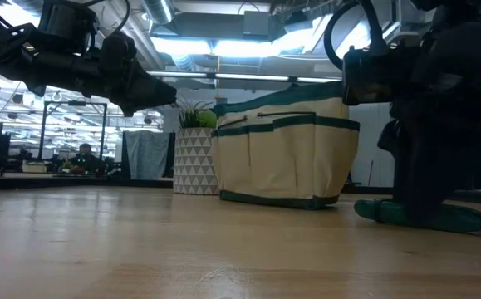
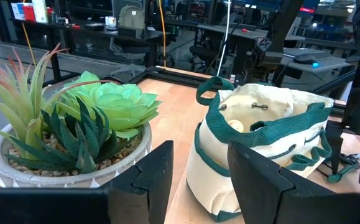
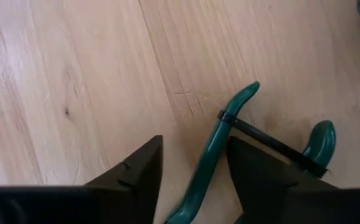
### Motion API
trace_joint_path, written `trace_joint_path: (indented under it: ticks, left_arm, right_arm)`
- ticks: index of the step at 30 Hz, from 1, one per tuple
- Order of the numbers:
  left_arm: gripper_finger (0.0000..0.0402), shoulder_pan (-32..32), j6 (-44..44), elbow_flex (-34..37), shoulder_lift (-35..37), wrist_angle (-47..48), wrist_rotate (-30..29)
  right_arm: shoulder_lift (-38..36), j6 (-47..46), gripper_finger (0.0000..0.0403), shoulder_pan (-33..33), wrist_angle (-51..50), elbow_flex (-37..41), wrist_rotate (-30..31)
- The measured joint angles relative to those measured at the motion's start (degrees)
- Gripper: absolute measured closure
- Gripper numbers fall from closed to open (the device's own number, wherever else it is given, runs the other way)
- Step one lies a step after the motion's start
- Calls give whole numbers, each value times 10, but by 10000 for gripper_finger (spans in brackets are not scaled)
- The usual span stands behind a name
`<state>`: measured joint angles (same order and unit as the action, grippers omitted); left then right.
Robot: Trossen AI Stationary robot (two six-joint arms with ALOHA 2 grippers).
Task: Pick & Place Garden tools in Gardening bag
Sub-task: Put the shear scissors into the gardening bag
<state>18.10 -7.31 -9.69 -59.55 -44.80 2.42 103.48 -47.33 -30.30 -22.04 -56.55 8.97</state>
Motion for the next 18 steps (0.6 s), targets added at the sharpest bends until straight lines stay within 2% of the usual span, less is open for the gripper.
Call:
trace_joint_path:
  ticks: [11, 13, 18]
  left_arm:
    - [253, 0, 0, 0, 0, 0, 0]
    - [253, 0, 0, 0, 0, 0, 0]
    - [253, 0, 0, 0, 0, 0, 0]
  right_arm:
    - [0, -3, 374, 3, -8, -1, -17]
    - [-1, -7, 387, 8, -10, -1, -36]
    - [-5, -6, 388, 21, -17, -1, -82]
